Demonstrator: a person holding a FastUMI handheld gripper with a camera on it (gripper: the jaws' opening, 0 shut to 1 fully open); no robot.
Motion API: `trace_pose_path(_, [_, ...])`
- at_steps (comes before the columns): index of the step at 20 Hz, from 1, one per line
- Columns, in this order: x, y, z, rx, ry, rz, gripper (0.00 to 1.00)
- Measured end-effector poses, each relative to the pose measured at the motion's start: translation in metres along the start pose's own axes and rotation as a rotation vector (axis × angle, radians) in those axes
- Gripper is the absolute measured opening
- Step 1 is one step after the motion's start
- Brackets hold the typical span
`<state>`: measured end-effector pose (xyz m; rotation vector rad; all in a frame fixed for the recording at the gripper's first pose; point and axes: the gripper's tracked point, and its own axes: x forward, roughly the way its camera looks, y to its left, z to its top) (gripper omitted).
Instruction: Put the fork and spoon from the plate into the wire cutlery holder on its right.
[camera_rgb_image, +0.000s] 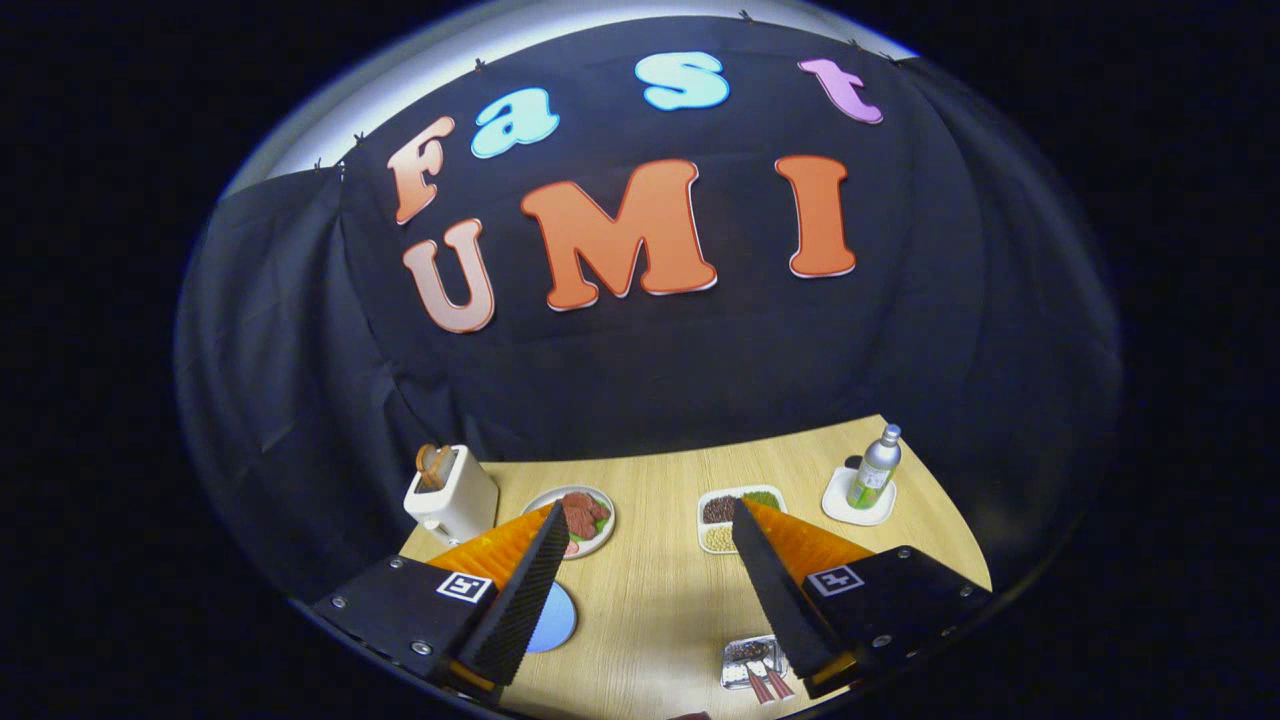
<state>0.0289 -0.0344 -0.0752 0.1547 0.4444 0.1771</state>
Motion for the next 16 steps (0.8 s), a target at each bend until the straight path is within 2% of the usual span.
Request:
trace_pose_path(3, [-0.008,0.003,0.03,-0.062,-0.119,-0.018,0.99])
trace_pose_path(9, [-0.024,0.023,0.07,-0.122,-0.306,-0.004,0.98])
trace_pose_path(16, [-0.034,0.043,0.089,-0.13,-0.428,0.011,0.98])
